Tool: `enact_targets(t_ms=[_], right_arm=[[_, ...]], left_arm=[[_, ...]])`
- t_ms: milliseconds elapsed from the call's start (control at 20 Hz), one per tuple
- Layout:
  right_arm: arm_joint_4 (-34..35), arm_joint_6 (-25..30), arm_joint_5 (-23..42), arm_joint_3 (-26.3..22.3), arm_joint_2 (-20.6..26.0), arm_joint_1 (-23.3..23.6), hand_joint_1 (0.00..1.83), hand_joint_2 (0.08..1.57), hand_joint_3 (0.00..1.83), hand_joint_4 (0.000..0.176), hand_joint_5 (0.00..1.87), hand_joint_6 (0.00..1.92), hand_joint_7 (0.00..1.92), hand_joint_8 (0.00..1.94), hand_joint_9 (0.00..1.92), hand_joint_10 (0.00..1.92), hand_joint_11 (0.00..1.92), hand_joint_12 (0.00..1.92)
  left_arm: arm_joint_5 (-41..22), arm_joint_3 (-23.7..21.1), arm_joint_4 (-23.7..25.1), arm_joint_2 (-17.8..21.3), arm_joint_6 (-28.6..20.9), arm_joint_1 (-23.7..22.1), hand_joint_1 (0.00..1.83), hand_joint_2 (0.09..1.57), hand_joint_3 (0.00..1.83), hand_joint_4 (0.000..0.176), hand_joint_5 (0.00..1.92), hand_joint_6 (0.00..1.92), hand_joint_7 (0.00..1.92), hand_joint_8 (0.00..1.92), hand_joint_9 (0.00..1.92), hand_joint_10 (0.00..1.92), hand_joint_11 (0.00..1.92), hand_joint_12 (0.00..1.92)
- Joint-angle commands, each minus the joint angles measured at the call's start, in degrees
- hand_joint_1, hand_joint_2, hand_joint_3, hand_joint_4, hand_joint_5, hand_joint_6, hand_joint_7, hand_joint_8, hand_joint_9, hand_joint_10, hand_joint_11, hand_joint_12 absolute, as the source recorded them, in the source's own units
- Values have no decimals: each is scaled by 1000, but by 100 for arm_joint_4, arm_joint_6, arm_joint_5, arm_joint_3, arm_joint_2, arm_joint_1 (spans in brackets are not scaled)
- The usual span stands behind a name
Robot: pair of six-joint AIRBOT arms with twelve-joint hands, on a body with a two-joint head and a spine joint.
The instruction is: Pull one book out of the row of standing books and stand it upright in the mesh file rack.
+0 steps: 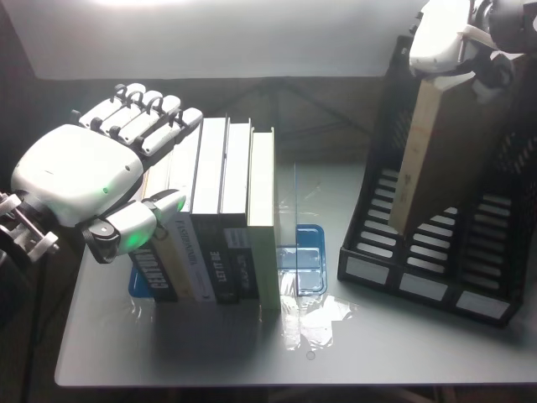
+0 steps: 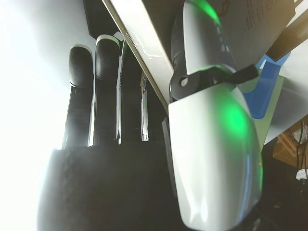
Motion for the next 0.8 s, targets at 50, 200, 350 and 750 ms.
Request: enact_targets(t_ms=[50, 200, 350, 750], right_arm=[[-197, -43, -511, 25, 71, 71, 869, 935, 0, 65, 0, 1, 0, 1, 0, 1, 0, 3], [-197, -43, -512, -27, 104, 74, 880, 943, 0, 48, 0, 0, 0, 0, 0, 0, 0, 0], [-197, -43, -513, -100, 157, 99, 904, 951, 0, 71, 0, 0, 0, 0, 0, 0, 0, 0], [-197, -32, -644, -1295, 884, 347, 796, 956, 0, 82, 0, 0, 0, 0, 0, 0, 0, 0]], left_arm=[[-706, 28, 60, 7, -23, -59, 0, 1559, 1, 42, 0, 0, 0, 0, 0, 0, 0, 0], [-702, 35, 59, 0, -37, -58, 0, 1560, 1, 43, 5, 2, 0, 0, 0, 0, 0, 0], [-698, 36, 59, -6, -37, -58, 0, 1558, 0, 46, 5, 2, 0, 0, 0, 0, 0, 0], [-654, 7, -1, -14, -67, -44, 0, 1566, 3, 46, 2, 1, 0, 0, 0, 0, 0, 0]])
